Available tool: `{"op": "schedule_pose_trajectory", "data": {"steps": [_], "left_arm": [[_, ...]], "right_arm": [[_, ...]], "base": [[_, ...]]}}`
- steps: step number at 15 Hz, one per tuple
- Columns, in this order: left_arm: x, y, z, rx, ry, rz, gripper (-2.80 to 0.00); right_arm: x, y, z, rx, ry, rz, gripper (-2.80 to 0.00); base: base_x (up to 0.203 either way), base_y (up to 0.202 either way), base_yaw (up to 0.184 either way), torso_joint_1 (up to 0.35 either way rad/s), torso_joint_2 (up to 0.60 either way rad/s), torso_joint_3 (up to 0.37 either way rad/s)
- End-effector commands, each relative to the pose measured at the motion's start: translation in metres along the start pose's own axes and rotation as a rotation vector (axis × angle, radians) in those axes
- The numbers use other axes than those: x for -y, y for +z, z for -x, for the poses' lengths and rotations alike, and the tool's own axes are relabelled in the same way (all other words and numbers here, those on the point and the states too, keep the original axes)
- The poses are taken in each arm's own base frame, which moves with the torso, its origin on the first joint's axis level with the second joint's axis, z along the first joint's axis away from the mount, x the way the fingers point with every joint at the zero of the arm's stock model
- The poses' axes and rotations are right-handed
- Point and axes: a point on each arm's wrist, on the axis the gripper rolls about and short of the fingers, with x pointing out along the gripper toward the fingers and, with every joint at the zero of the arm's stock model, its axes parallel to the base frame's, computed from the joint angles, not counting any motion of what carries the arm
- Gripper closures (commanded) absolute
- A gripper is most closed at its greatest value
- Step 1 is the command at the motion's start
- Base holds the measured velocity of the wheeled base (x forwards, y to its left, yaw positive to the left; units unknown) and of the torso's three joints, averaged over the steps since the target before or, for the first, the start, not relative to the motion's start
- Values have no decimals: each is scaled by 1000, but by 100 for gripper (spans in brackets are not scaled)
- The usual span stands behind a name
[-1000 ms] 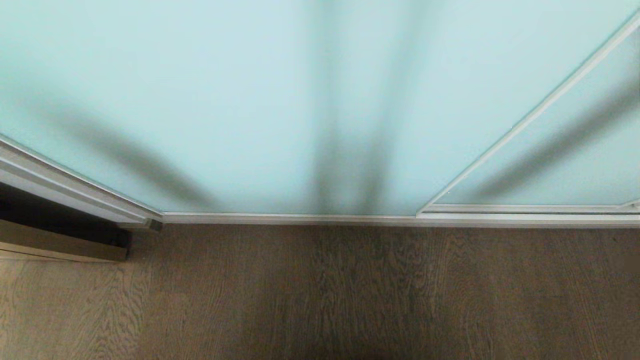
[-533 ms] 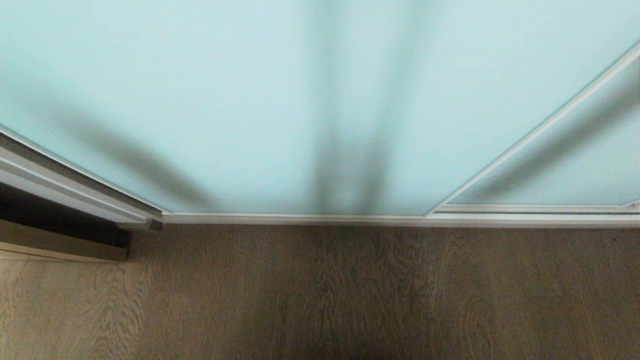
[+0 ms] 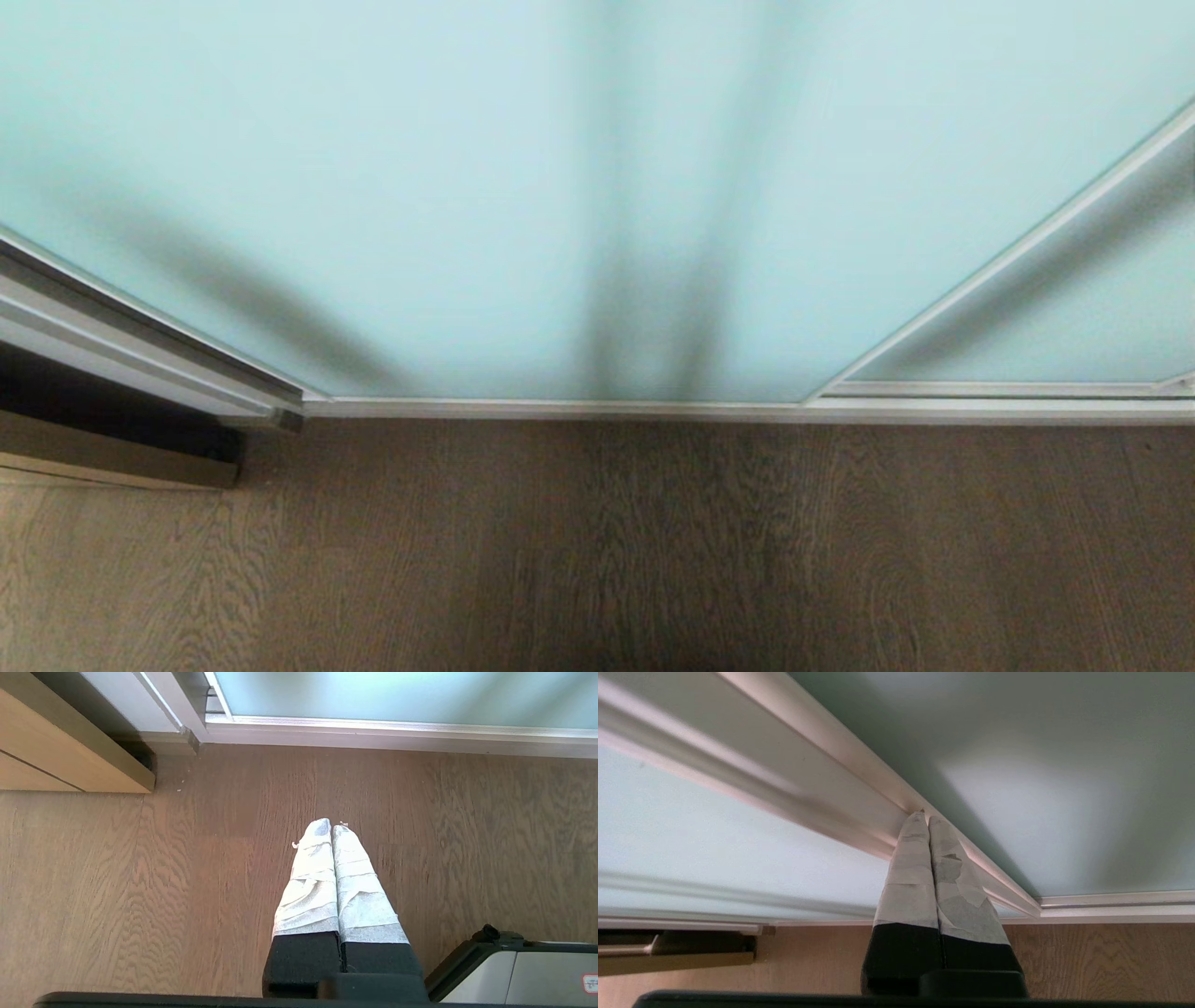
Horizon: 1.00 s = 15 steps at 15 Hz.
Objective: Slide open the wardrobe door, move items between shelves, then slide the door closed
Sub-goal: Open the door
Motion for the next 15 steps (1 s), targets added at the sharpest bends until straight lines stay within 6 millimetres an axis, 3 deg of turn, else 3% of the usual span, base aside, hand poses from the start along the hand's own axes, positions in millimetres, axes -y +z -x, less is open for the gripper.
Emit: {"op": "schedule_pose_trajectory", "data": {"steps": [1, 15], "left_arm": [[0, 0, 0, -2, 1, 1, 0], [0, 0, 0, -2, 1, 1, 0]], "right_arm": [[-2, 1, 3, 3, 11, -1, 0], [-10, -6, 6, -39, 87, -13, 0]], "base": [[0, 0, 0, 0, 0, 0], [0, 0, 0, 0, 0, 0]]}}
